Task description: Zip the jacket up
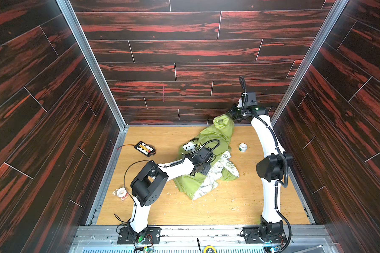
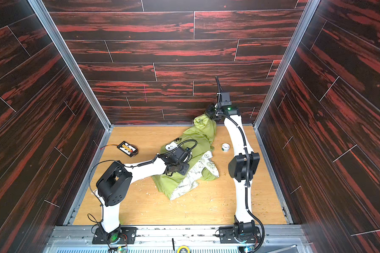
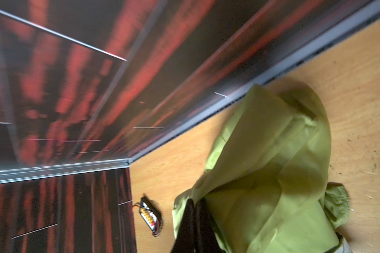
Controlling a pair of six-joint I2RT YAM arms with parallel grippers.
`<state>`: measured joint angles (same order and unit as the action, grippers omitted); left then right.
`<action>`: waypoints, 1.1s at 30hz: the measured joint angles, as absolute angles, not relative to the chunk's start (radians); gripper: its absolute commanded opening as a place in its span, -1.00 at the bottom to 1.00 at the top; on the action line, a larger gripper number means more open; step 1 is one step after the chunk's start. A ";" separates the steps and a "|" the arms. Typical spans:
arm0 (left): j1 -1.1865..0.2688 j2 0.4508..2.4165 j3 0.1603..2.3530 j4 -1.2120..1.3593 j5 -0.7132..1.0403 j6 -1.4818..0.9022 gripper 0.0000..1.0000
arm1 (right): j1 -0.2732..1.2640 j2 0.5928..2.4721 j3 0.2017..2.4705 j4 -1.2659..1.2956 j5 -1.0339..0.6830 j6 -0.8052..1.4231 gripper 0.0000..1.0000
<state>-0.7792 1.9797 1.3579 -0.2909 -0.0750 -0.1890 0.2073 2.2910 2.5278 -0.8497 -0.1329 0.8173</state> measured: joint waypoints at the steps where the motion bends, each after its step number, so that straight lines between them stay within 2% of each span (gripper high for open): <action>1: -0.779 1.980 1.358 -0.293 -0.080 -0.186 -0.88 | 0.208 2.305 2.528 -0.857 -0.132 0.810 -1.00; 2: -0.779 1.980 1.358 -0.294 -0.084 -0.187 -1.00 | 0.208 2.315 2.528 -0.867 -0.131 0.803 -1.00; 9: -0.780 1.928 1.357 -0.321 -0.110 -0.184 -1.00 | 0.212 2.334 2.528 -0.896 -0.139 0.755 -1.00; 12: -0.781 1.811 1.323 -0.316 -0.136 -0.193 -1.00 | 0.217 2.334 2.528 -0.902 -0.140 0.732 -1.00; 19: -0.780 1.400 1.161 -0.272 -0.272 -0.272 -1.00 | 0.226 2.334 2.528 -0.928 -0.140 0.695 -1.00; 25: -0.765 1.274 1.020 -0.303 -0.435 -0.391 -1.00 | 0.255 2.334 2.528 -0.947 -0.138 0.674 -0.97; 31: -0.654 1.268 0.910 -0.427 -0.540 -0.564 -0.99 | 0.287 2.336 2.527 -0.982 -0.136 0.646 -0.25; 32: -0.634 1.268 0.902 -0.440 -0.547 -0.584 -0.88 | 0.289 2.336 2.526 -0.987 -0.135 0.640 -0.17; 33: -0.613 1.267 0.892 -0.457 -0.554 -0.606 -0.67 | 0.290 2.336 2.524 -0.991 -0.127 0.629 -0.10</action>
